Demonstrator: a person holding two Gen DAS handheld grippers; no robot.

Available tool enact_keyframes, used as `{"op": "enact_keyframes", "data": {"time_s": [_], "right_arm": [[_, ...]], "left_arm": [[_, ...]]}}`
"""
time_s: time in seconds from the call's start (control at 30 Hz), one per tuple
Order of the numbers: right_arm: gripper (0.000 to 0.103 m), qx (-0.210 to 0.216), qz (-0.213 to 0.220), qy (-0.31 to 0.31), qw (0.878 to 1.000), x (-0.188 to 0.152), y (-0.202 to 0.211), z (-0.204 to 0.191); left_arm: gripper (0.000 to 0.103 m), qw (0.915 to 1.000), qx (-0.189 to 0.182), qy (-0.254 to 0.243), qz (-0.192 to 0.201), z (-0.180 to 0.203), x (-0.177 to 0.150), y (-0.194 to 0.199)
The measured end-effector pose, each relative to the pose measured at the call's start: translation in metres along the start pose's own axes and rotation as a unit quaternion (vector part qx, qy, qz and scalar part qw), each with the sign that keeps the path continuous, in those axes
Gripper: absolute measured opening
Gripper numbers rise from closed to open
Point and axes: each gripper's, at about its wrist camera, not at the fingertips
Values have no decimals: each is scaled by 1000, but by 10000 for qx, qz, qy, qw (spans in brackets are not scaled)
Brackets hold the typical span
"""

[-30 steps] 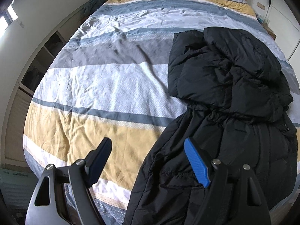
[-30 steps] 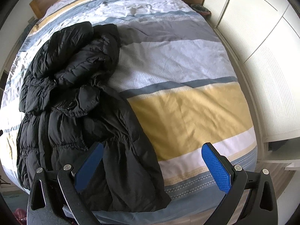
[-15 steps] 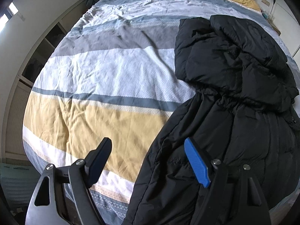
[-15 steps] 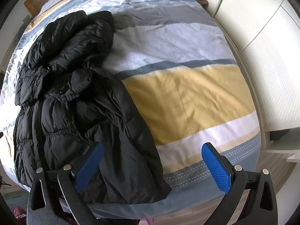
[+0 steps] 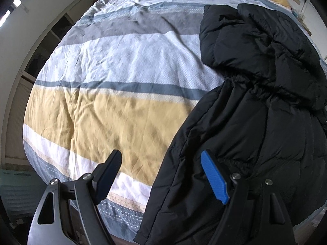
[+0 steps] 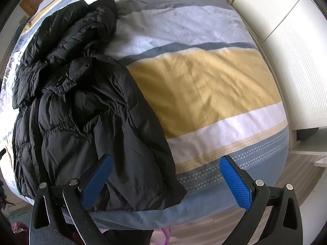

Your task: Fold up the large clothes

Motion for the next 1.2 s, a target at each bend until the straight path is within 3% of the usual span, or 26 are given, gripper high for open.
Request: {"op": "enact_keyframes", "data": {"time_s": [0.4,0.67,0.93,1.1,1.2], "right_arm": [[102,72,-218,99,9997,-7,-11,-12],[102,105,-285,9,9995,-12,-19,-10],[102,152,-396,47,9991,-17,-30,-13],[102,198,-524,95,9984,-20,-42,-14],[102,244,-579,120,9980,-21,-49,-13]], "left_arm": [[79,9999,14,90,-130,-6,-13,-16],[79,9919,-1061,682,-149,-34,-33,-29],[79,9835,-1626,678,-403,-31,-56,-47],[79,9676,-2167,1062,-744,-30,-68,-72],[79,9624,-2295,1114,-936,-29,-78,-82]]}}
Point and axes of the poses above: each gripper's, at about its wrist camera, not at the fingertips, and y roughly against the way its jaws point, z to its right, x to its top, and after that the axes turned 10 degrees about -y, right-handed
